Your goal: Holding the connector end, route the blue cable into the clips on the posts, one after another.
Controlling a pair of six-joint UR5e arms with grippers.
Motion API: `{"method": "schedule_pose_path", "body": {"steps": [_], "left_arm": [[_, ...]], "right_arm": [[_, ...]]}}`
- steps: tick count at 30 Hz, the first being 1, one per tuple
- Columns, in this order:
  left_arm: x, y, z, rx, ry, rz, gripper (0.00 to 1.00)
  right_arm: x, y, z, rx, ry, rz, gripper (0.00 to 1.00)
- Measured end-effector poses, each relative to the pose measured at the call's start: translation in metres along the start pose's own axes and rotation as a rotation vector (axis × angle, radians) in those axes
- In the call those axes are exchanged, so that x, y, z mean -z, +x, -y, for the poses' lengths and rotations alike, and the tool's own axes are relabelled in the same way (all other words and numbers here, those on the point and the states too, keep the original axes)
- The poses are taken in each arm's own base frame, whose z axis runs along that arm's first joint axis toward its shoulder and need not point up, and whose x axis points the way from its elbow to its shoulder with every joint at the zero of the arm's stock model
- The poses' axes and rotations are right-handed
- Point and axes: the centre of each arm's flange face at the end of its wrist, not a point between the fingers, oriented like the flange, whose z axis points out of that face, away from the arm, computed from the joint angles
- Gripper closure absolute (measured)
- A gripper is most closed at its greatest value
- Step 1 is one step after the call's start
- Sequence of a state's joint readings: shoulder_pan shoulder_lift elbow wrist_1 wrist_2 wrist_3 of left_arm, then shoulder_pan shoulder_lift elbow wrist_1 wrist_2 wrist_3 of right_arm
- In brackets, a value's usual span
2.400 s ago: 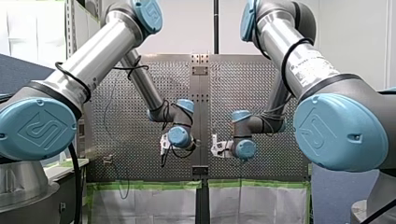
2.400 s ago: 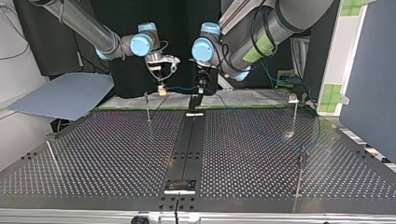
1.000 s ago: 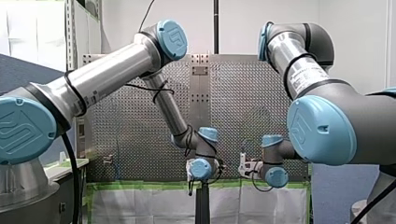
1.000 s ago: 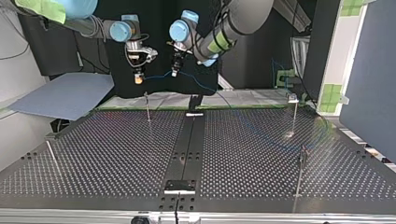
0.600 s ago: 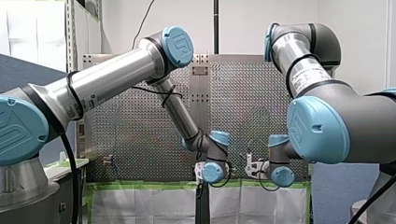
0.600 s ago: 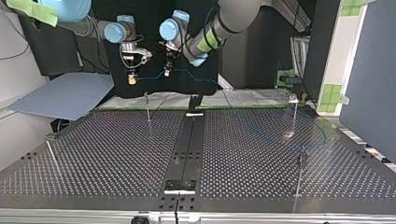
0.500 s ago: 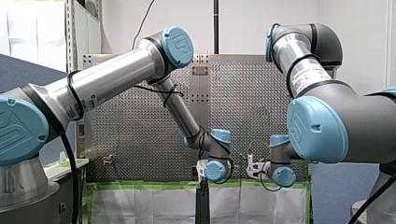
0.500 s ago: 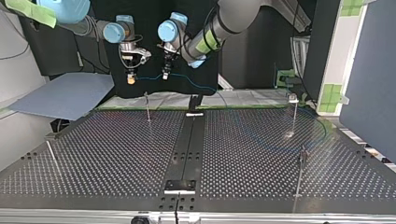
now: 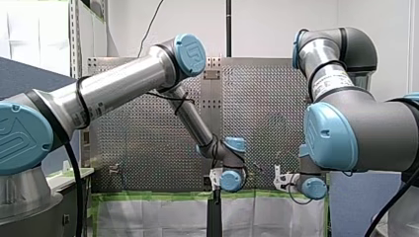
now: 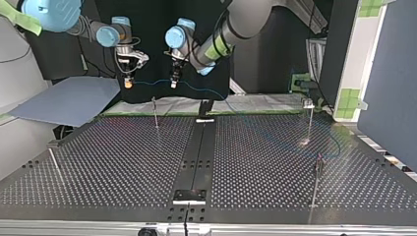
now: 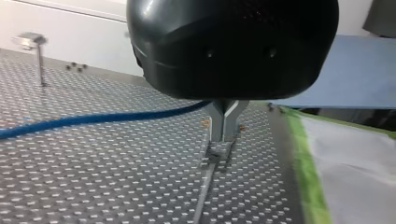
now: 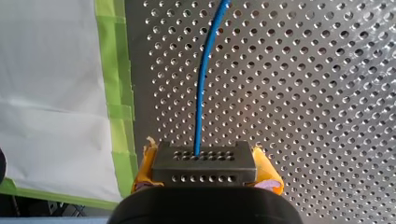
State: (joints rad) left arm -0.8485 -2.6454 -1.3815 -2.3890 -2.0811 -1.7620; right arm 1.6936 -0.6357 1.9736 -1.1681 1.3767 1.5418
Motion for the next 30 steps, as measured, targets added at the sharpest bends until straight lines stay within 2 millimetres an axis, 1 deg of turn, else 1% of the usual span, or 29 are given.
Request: {"method": "schedule_pose_path", "body": {"steps": [3, 6, 11, 19, 22, 25, 27, 30], "left_arm": [[-0.002, 0.013, 0.002, -0.019, -0.004, -0.023, 1.0], [-0.006, 0.018, 0.005, -0.022, -0.004, -0.028, 1.0], [-0.011, 0.015, 0.011, 0.011, -0.017, 0.008, 1.0], [-0.025, 0.007, 0.016, 0.038, -0.026, 0.051, 1.0], [-0.03, 0.01, 0.018, 0.037, -0.023, 0.048, 1.0], [-0.036, 0.019, 0.019, 0.031, -0.023, 0.038, 1.0], [-0.042, 0.018, 0.022, 0.036, -0.018, 0.046, 1.0], [-0.052, 0.012, 0.024, 0.048, -0.014, 0.064, 1.0]], "right_arm": [[-0.002, 0.001, -0.002, -0.004, 0.005, -0.005, 1.0], [-0.006, 0.003, -0.003, -0.003, 0.017, -0.013, 1.0], [-0.015, 0.008, -0.002, 0.008, 0.061, -0.019, 1.0], [-0.023, 0.012, -0.001, 0.005, 0.133, -0.026, 1.0], [-0.027, 0.014, -0.004, -0.003, 0.143, -0.032, 1.0], [-0.031, 0.015, -0.008, -0.008, 0.141, -0.037, 1.0], [-0.032, 0.016, -0.012, -0.012, 0.134, -0.04, 1.0], [-0.034, 0.014, -0.019, -0.019, 0.124, -0.04, 1.0]]}}
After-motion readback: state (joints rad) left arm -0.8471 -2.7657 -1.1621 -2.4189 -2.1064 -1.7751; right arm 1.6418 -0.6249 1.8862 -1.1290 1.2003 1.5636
